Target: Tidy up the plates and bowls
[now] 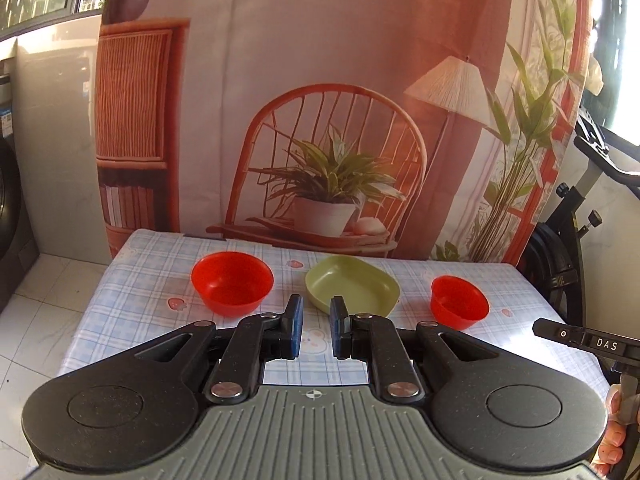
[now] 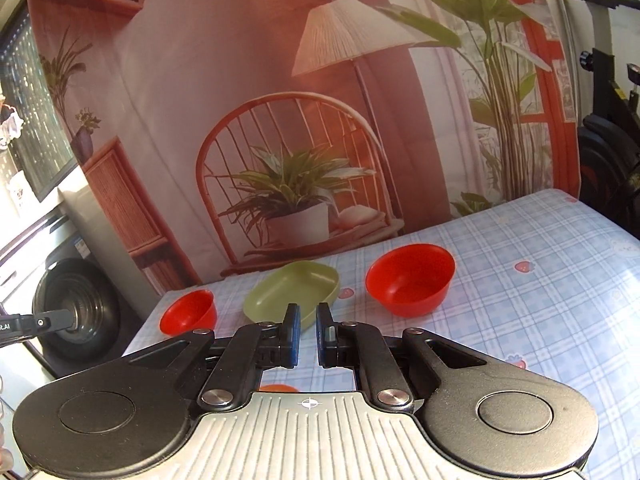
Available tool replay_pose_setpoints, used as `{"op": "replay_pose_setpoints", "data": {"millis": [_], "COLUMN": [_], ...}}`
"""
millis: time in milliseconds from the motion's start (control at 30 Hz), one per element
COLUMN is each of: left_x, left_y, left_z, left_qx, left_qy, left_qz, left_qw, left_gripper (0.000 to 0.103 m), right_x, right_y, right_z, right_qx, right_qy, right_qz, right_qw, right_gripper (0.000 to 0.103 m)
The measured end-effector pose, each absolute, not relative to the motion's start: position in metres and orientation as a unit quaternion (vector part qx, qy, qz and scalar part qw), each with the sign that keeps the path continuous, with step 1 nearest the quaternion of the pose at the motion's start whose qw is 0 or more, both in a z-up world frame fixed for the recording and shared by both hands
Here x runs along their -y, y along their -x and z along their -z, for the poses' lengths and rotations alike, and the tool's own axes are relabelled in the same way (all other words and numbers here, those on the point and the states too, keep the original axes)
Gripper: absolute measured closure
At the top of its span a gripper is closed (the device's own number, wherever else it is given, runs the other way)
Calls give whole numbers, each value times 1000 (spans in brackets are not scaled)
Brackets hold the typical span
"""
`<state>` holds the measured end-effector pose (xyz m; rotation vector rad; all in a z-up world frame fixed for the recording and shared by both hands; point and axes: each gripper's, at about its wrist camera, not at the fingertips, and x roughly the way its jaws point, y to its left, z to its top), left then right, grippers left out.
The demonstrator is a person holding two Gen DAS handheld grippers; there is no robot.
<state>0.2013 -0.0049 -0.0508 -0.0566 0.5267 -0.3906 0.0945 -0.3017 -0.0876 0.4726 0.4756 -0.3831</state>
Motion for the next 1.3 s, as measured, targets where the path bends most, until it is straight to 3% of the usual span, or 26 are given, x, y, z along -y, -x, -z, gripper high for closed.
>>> {"op": "replay_pose_setpoints", "data": {"millis": [133, 500, 1300], "left_x": [3, 22, 116], "left_y": [-204, -240, -410], "left_z": [31, 75, 203], "left_qx": [-221, -264, -374], "left_qy": [24, -1, -40], "left_qz": [184, 189, 187], "left_qw": [958, 946, 908], "left_gripper": [67, 67, 67], "right_x": [311, 310, 363], "right_y": [-101, -130, -269], "right_z": [77, 113, 188], "right_qx": [-227, -271, -364], "right_qy": [-208, -189, -172], "right_qz": [194, 188, 151], "right_qw": [931, 925, 903], "right_gripper": [93, 92, 87]}}
